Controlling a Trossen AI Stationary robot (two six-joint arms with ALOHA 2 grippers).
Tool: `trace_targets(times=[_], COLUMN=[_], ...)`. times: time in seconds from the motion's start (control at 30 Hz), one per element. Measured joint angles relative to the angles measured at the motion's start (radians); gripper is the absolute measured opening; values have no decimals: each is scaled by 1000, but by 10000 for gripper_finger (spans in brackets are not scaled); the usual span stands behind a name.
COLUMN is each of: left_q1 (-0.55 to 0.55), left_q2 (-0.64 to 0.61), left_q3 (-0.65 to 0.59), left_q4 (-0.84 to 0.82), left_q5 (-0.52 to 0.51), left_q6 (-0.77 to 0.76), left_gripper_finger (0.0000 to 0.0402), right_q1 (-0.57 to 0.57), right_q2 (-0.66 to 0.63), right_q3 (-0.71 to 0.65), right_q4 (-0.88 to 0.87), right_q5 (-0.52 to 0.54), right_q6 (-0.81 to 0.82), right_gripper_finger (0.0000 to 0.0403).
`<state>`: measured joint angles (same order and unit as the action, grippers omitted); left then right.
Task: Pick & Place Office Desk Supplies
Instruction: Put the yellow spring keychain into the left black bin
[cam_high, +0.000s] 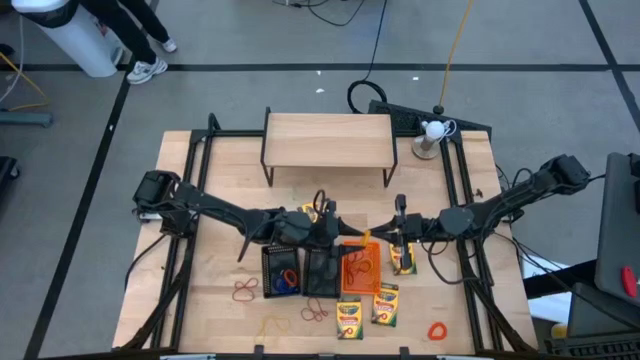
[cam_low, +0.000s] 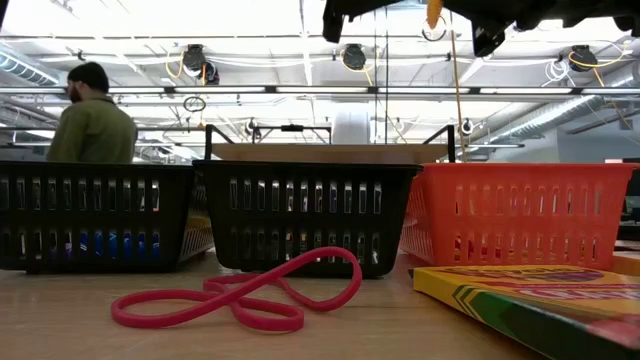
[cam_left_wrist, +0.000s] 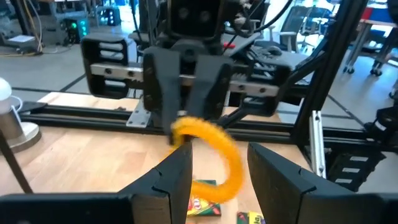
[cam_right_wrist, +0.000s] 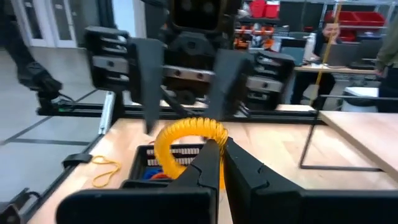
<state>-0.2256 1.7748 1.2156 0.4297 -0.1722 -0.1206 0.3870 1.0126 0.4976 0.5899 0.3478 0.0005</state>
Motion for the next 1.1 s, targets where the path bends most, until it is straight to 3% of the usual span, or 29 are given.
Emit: trace_targets(times=[0.1,0.87,1.1], left_q1=[0,0,7], left_q2=[0,0,80], left_q3=[0,0,0], left_q4=[-5,-14,111], left_q5=[0,18,45], left_q6=[-13,-66,-45], left_gripper_finger=[157,157,156], right_q1=[-9,-8,-8], right_q2=[11,11,11], right_q3=[0,0,0], right_q4=[45,87,89], right_q5=[-39,-40,-42], right_q6=[-1,-42,-42], right_gripper_finger=[0,0,0])
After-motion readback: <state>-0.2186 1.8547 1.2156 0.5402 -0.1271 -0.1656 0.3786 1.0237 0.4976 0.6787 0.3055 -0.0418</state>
